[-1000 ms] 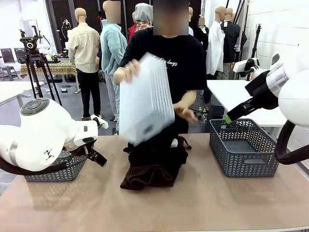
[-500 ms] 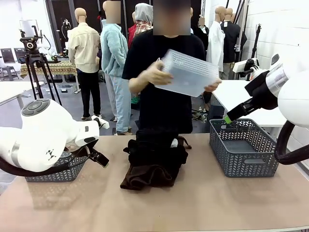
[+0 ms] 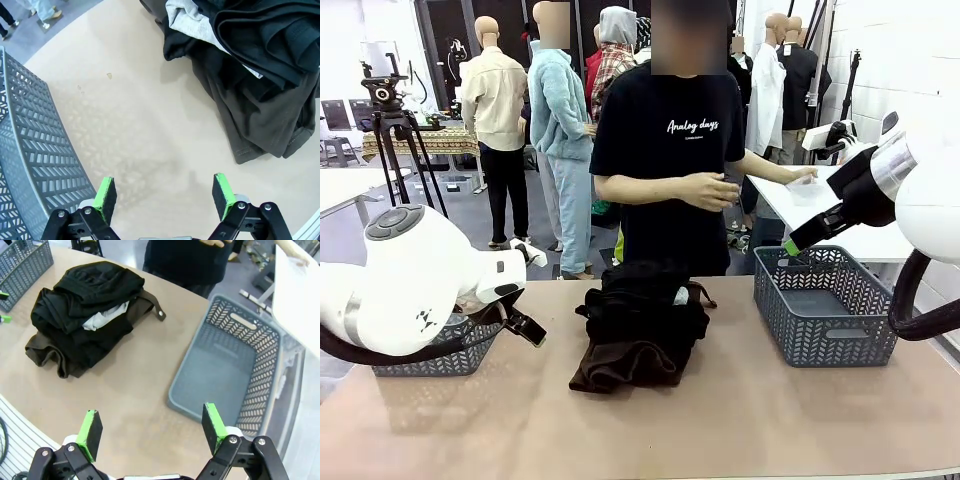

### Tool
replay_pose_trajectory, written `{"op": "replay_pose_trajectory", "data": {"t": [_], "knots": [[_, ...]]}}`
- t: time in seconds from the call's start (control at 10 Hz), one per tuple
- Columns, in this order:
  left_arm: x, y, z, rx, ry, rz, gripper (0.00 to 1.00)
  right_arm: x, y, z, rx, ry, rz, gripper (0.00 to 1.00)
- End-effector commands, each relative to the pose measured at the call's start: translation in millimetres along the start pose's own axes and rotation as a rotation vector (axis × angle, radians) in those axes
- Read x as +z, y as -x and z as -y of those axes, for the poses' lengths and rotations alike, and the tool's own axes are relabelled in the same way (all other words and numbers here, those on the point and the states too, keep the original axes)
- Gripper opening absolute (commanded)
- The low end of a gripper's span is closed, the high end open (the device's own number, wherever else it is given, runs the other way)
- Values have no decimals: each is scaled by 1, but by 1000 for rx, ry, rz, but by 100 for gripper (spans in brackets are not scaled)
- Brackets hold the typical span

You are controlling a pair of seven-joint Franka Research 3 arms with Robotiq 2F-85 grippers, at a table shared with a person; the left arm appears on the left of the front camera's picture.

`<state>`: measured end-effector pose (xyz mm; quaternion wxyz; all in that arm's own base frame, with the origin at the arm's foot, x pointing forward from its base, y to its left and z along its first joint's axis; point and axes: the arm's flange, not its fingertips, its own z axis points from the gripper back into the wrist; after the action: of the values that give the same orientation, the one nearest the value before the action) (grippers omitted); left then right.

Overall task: Sort the tops and bottoms.
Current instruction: Lift clothes from the center of the table with your left hand.

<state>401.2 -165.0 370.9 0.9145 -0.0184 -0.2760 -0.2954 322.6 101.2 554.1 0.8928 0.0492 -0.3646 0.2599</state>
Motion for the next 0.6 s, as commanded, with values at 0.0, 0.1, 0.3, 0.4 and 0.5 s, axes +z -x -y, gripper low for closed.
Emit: {"op": "replay_pose_trajectory", "data": {"t": [0.0, 0.1, 0.3, 0.4, 0.5], "knots": [[0, 0, -1, 3, 0, 0, 100, -4, -2, 0, -2, -11, 13, 100], [0, 0, -1, 3, 0, 0, 100, -4, -2, 0, -2, -11, 13, 100], [1, 0, 1, 20, 26, -6, 100, -4, -2, 0, -2, -11, 13, 100], [0, -1, 1, 14, 22, 2, 100, -4, -2, 0, -2, -11, 13, 100], [1, -1, 1, 13, 25, 1, 100, -4, -2, 0, -2, -11, 13, 100]]}}
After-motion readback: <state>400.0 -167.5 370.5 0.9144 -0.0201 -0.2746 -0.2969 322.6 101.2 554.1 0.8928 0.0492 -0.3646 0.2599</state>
